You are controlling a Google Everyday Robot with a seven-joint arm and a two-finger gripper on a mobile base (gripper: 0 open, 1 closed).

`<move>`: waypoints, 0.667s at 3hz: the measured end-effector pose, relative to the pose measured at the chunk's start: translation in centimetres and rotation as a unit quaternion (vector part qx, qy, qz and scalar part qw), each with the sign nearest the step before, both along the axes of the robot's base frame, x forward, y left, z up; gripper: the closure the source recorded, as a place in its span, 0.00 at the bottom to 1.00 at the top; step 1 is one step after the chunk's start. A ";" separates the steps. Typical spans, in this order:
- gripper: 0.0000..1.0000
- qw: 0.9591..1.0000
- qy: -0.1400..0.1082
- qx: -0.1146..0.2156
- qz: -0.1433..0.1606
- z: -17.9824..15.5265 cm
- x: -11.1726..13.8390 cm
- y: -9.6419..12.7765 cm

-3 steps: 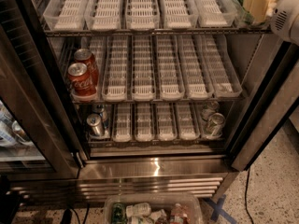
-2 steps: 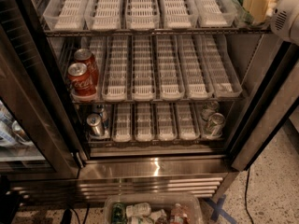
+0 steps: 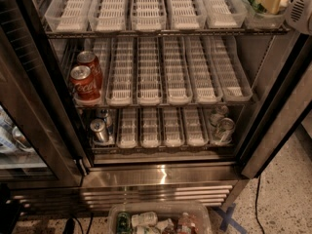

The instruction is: Pick green can from top shelf of fridge

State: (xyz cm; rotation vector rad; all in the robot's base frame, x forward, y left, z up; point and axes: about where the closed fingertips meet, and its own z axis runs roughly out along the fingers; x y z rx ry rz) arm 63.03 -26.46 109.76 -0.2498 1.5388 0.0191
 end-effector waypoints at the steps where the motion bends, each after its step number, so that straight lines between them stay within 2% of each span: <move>1: 1.00 1.000 -0.014 -0.006 0.020 2.4 -0.5 0.7; 2: 1.00 1.000 -0.014 -0.006 0.020 2.4 -0.5 0.7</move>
Offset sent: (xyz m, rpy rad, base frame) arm -0.0055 0.0023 0.0248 -0.0190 -0.0314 0.0541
